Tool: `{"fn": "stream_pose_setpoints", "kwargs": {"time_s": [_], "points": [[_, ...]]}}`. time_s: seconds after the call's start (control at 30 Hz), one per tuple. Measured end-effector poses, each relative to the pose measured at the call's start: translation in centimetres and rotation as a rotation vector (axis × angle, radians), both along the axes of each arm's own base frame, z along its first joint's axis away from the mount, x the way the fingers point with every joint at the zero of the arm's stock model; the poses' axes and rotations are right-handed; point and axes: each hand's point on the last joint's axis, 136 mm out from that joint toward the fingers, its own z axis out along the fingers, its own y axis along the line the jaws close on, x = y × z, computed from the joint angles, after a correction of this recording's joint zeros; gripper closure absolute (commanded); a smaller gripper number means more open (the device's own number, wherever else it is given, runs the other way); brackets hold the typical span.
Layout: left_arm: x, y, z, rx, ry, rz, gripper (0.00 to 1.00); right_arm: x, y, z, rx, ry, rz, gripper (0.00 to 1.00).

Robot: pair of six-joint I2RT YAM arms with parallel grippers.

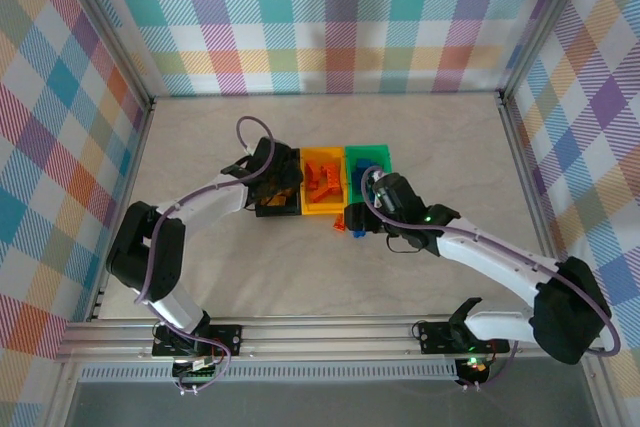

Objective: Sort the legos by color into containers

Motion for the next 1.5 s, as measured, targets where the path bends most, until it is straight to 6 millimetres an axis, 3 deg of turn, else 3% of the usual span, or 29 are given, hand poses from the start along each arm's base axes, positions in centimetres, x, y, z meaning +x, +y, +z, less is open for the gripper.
{"fn": "stream_pose_setpoints", "kwargs": {"time_s": [0.1,0.2,0.3,0.37,0.43,0.6,0.73,0.83,0.97,1.07,1.17,1.3,1.4,1.5], "points": [[-0.6,-0.7,2.0,-0.043,-0.025,-0.022,0.0,-0.5,-0.4,-3.3,-0.056,0.077,-0.01,0.27],[-1.8,-1.7,6.4,-0.103,-0.118,-0.061,0.0,-0.6,-0.4,-6.2,-0.109,0.14,-0.009,0.28],[-4.8,-2.7,10.2,-0.165,-0.207,-0.121,0.0,-0.4,-0.3,-8.0,-0.137,0.165,-0.007,0.31],[-7.2,-2.6,10.9,-0.191,-0.233,-0.151,0.0,-0.2,-0.2,-8.8,-0.15,0.172,-0.008,0.36],[-9.3,-2.1,9.9,-0.207,-0.22,-0.158,0.0,0.1,-0.2,-9.4,-0.166,0.177,-0.01,0.42],[-13.4,1.0,3.0,-0.182,-0.086,-0.101,0.0,0.7,-0.1,-9.9,-0.184,0.174,-0.022,0.63],[-15.4,2.6,-0.1,-0.17,-0.02,-0.067,0.0,0.8,-0.1,-9.2,-0.169,0.153,-0.017,0.68],[-15.7,2.7,-0.8,-0.175,-0.006,-0.053,0.0,0.6,-0.3,-7.2,-0.149,0.119,-0.003,0.67],[-15.6,2.4,-0.9,-0.182,-0.004,-0.061,0.0,1.3,-0.6,-2.1,-0.101,0.035,0.001,0.66],[-15.5,1.8,-1.3,-0.177,0.008,-0.08,0.0,4.9,-0.9,1.8,-0.067,-0.023,-0.047,0.65],[-15.5,0.7,-1.8,-0.153,0.027,-0.128,0.0,8.8,-1.5,3.3,-0.054,-0.052,-0.102,0.64],[-15.6,-2.6,-2.0,-0.107,0.05,-0.239,0.01,11.8,-2.2,0.9,-0.09,-0.001,-0.138,0.52],[-15.2,-5.8,-2.1,-0.055,0.05,-0.335,0.02,12.3,-1.9,-1.3,-0.119,0.048,-0.118,0.34],[-14.4,-9.1,-2.3,0.007,0.039,-0.425,0.06,12.2,-1.7,-1.8,-0.123,0.062,-0.107,0.3]]}}
